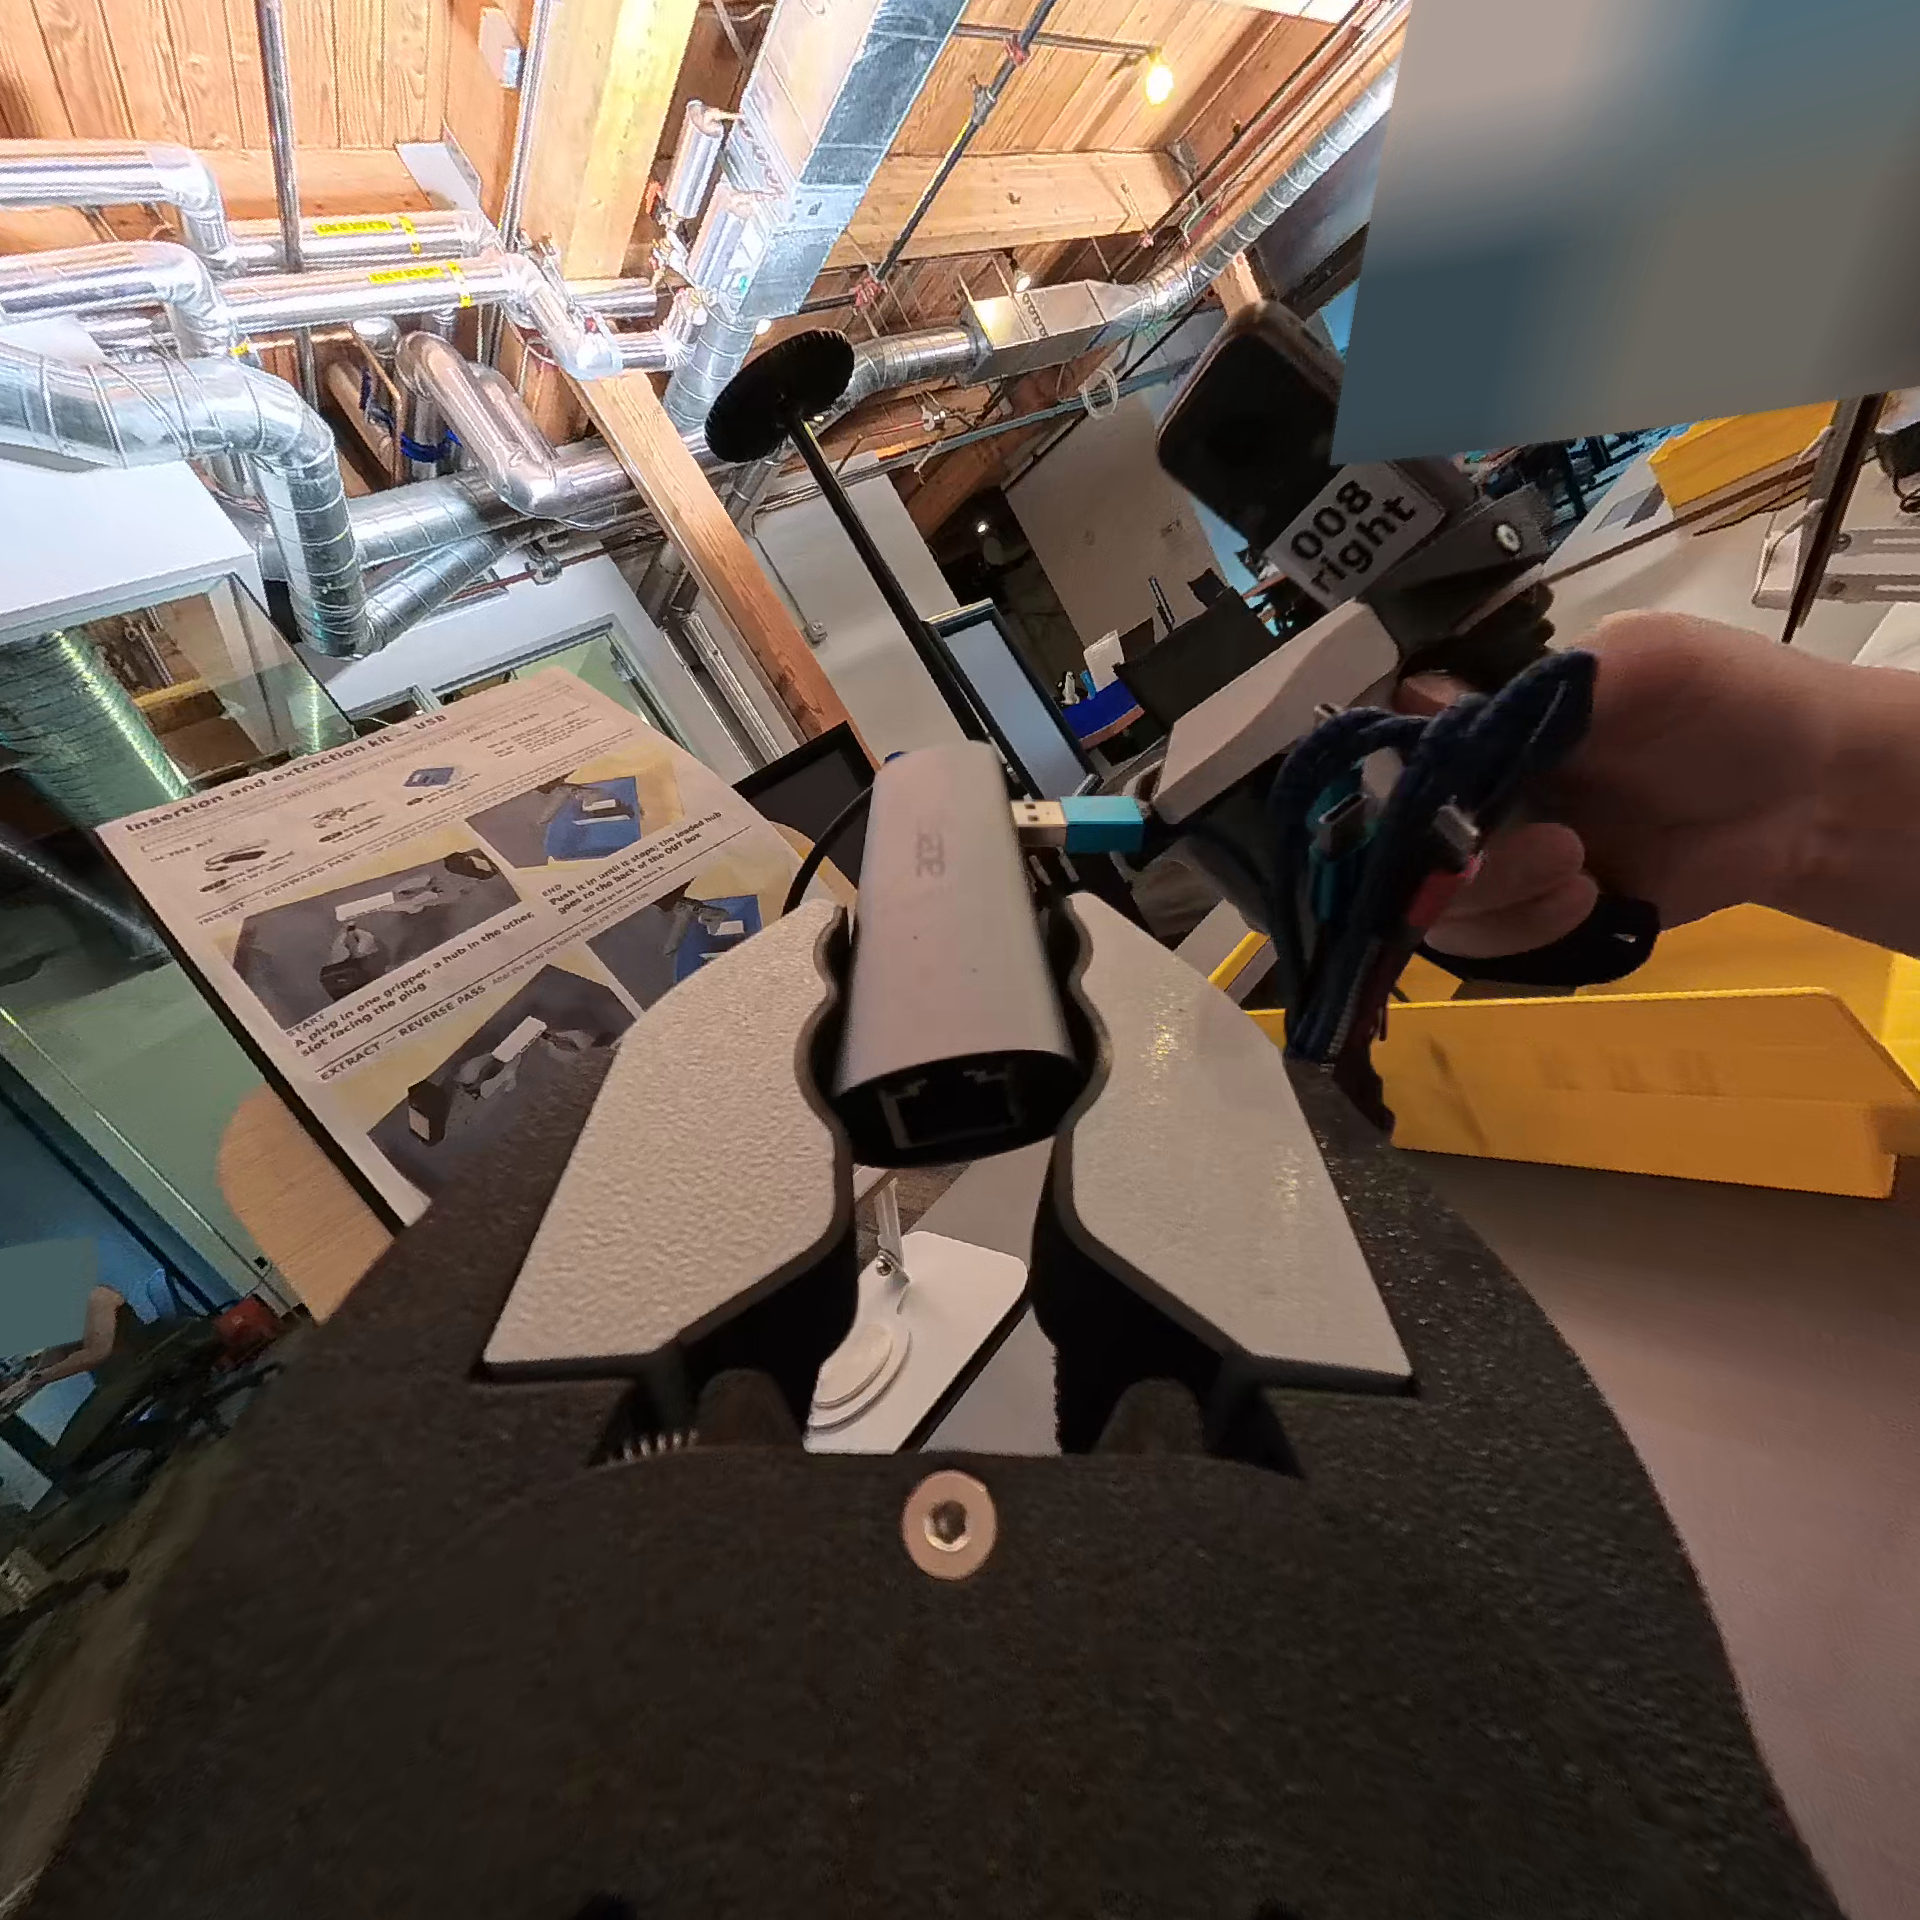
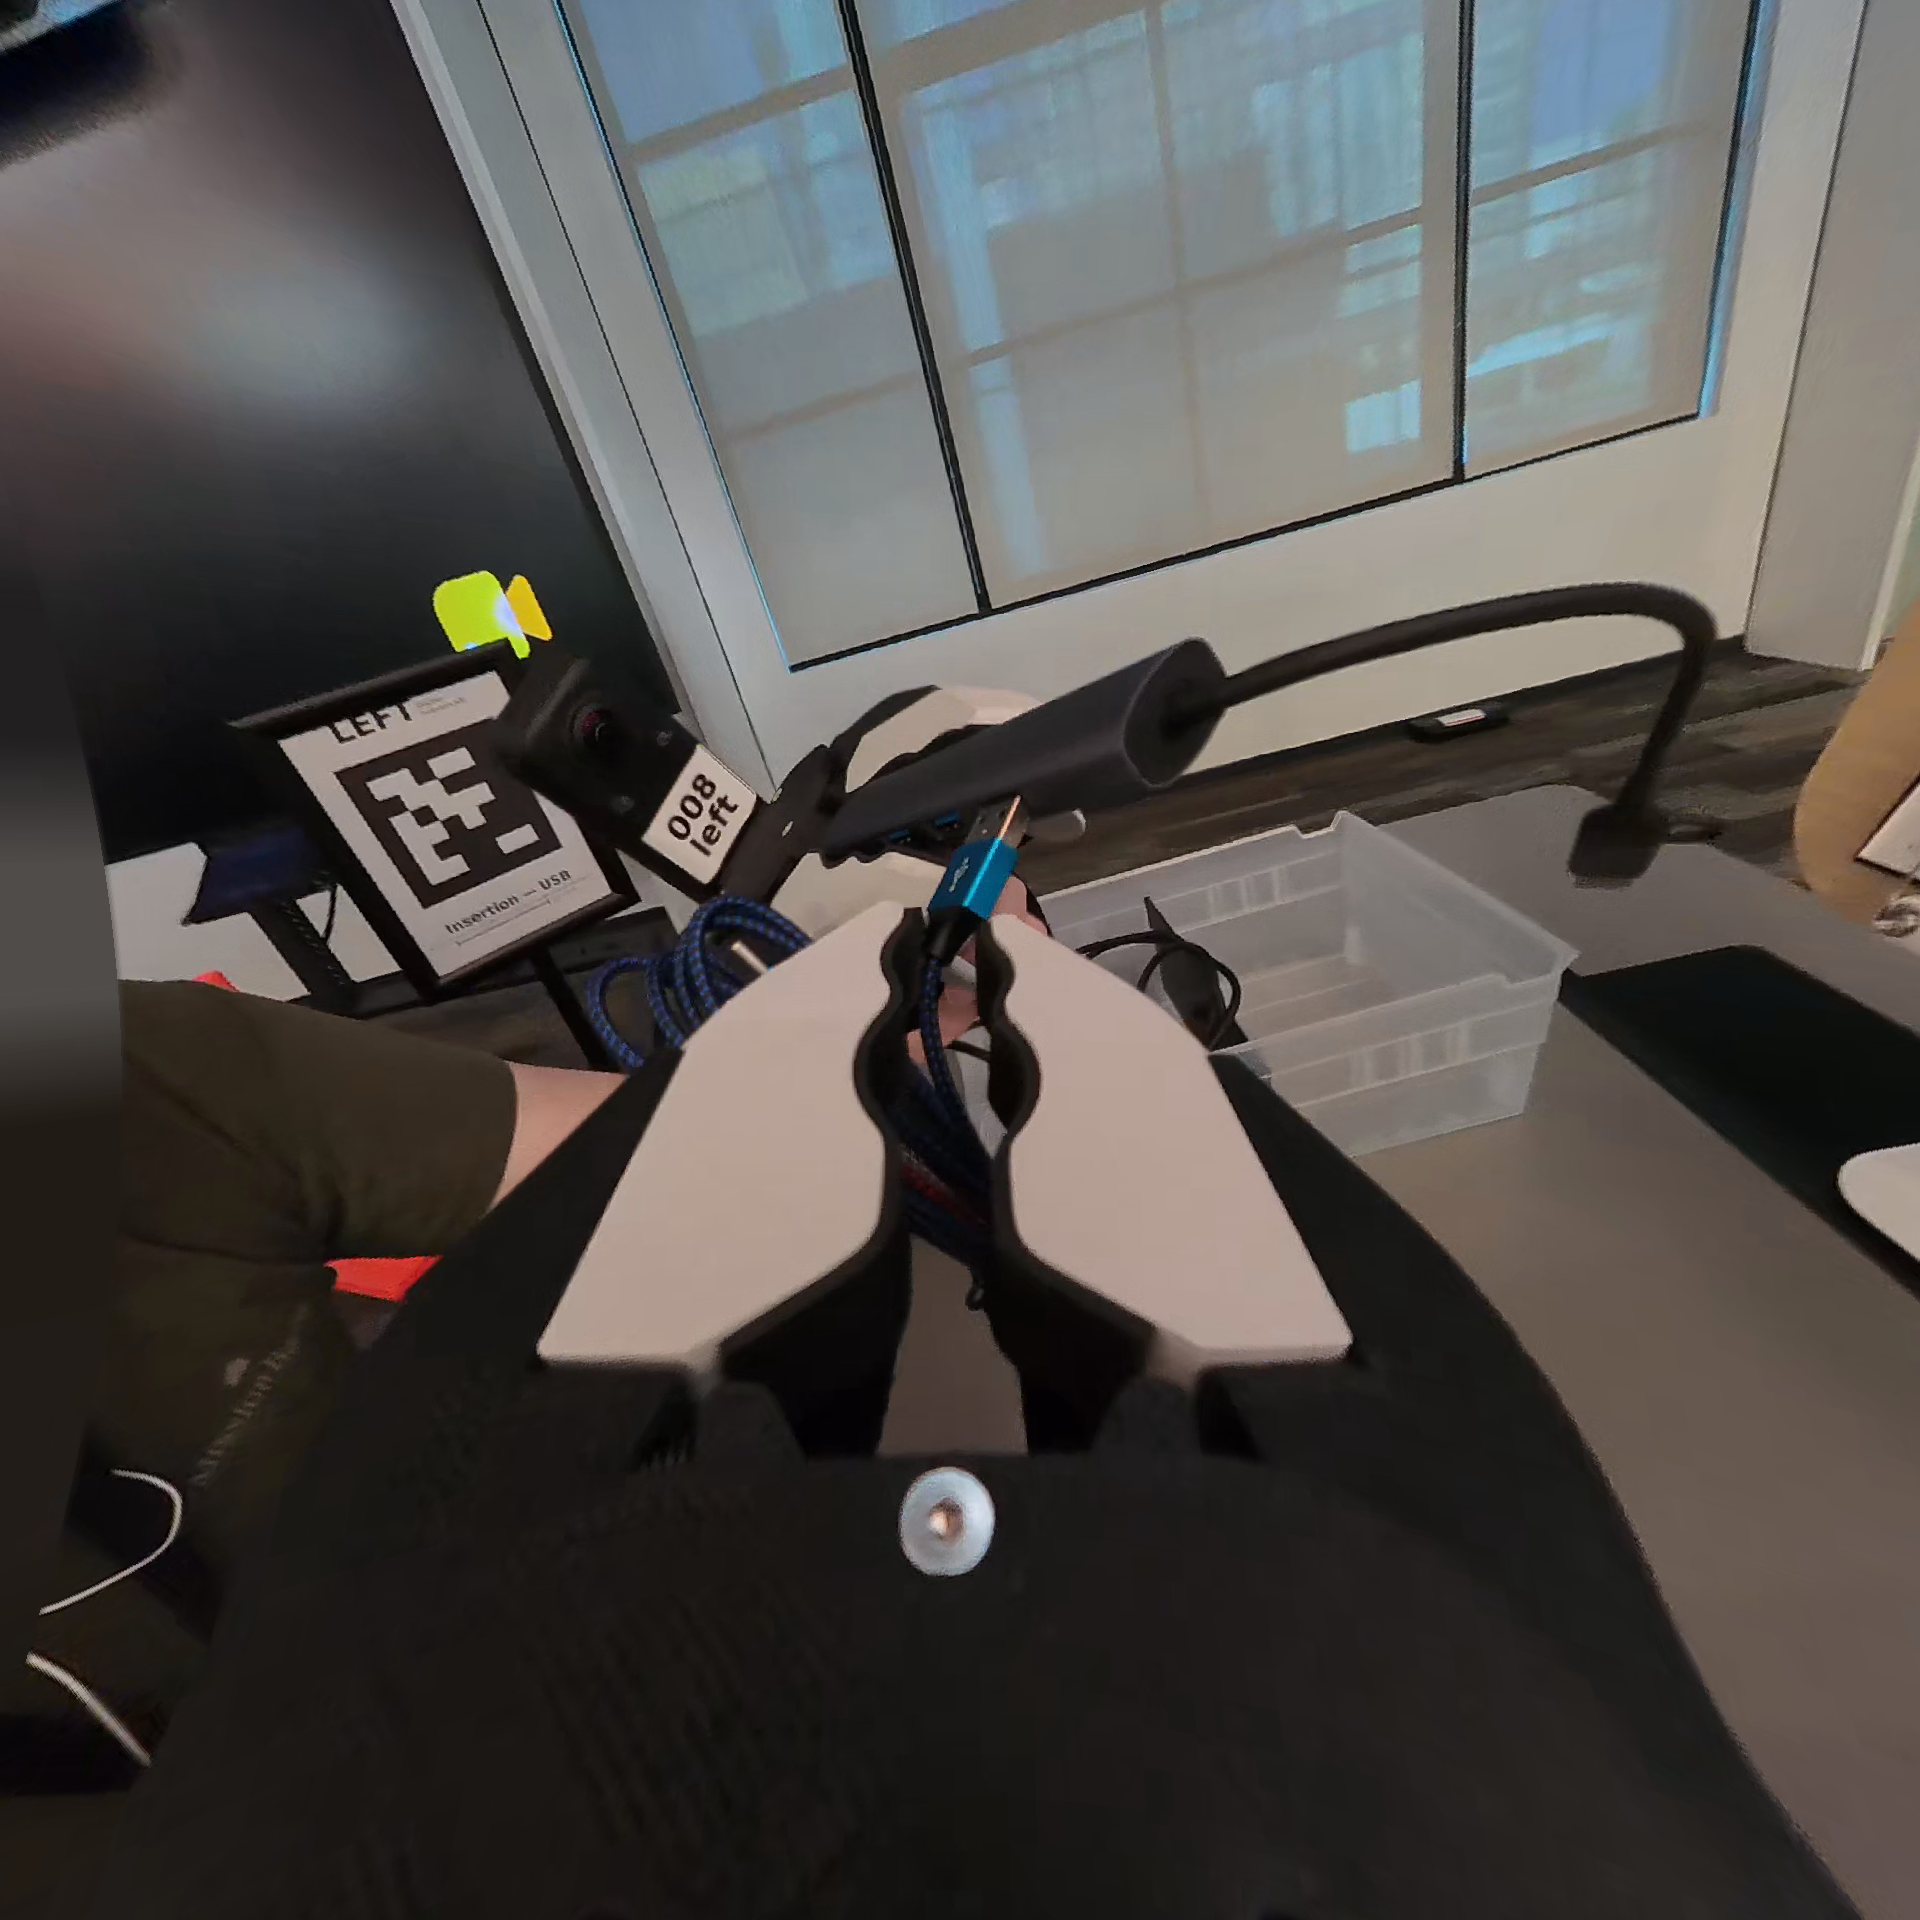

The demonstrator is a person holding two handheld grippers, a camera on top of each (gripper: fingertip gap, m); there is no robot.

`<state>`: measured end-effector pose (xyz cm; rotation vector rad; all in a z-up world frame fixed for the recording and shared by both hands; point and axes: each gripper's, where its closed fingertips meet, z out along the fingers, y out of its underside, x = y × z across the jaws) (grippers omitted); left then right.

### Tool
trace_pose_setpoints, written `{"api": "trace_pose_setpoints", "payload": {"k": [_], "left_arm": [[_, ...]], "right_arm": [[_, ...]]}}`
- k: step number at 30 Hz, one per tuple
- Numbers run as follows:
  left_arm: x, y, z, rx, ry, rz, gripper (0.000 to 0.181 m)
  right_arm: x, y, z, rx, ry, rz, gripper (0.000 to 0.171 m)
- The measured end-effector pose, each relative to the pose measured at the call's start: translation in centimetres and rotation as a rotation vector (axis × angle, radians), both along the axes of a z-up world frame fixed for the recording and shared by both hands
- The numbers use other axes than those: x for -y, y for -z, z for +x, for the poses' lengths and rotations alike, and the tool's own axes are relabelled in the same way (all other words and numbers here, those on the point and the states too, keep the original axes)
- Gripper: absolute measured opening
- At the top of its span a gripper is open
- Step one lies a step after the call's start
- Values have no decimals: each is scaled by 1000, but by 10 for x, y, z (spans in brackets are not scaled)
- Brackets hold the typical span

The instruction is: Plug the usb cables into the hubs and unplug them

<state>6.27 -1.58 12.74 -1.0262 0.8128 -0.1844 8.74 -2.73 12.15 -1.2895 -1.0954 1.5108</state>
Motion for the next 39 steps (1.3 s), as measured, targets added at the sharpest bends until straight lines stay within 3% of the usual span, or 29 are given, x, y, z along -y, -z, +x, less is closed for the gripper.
{"api": "trace_pose_setpoints", "payload": {"k": [14, 30, 34, 39], "left_arm": [[-5, 6, 0, -60, -46, 15, 37], [-11, 9, 1, -1, -17, -99, 38], [-8, 9, 3, 17, 20, -92, 36], [-12, 18, 7, -20, -11, -88, 36]], "right_arm": [[-1, -1, 2, 23, 31, 52, 9], [3, -2, 1, 30, 74, 202, 7], [-2, 11, -5, 123, 129, 238, 7], [-12, 22, -8, 139, 114, 140, 6]]}}
